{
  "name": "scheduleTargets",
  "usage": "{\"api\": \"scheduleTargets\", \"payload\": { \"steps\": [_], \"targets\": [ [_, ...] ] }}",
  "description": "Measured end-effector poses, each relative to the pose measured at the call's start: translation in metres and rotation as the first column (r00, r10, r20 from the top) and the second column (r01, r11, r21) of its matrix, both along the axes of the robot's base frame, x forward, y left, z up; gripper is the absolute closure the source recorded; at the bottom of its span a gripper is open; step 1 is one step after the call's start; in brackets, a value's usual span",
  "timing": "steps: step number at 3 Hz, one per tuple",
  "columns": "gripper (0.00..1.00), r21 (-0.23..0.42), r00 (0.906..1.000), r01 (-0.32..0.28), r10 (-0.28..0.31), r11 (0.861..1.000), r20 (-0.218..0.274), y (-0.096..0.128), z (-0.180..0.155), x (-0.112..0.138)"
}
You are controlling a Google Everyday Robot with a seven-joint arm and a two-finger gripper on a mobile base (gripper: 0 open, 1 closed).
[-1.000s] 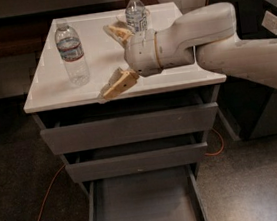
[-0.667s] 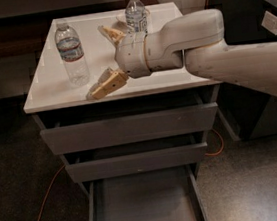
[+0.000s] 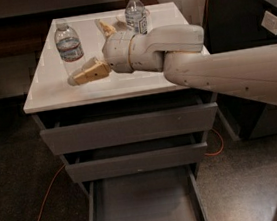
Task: Place water bottle into bottom drawer
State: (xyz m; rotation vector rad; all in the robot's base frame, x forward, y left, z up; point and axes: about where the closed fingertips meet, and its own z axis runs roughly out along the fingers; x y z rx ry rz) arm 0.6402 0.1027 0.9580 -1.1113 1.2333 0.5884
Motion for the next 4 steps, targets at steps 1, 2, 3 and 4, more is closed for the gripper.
{"api": "scheduleTargets", "payload": {
  "steps": [1, 2, 3, 4],
  "targets": [
    [0.0, 0.046, 0.9987, 0.047, -0.046, 0.998, -0.024, 0.003, 0.003, 0.031],
    [0.0, 0.059, 0.9964, 0.069, -0.066, 0.996, -0.054, 0.006, 0.001, 0.057],
    [0.0, 0.056, 0.9949, 0.061, -0.056, 0.997, -0.085, 0.017, -0.005, 0.076],
    [0.02, 0.059, 0.9943, 0.032, -0.025, 0.998, -0.103, 0.034, -0.009, 0.091]
  ]
}}
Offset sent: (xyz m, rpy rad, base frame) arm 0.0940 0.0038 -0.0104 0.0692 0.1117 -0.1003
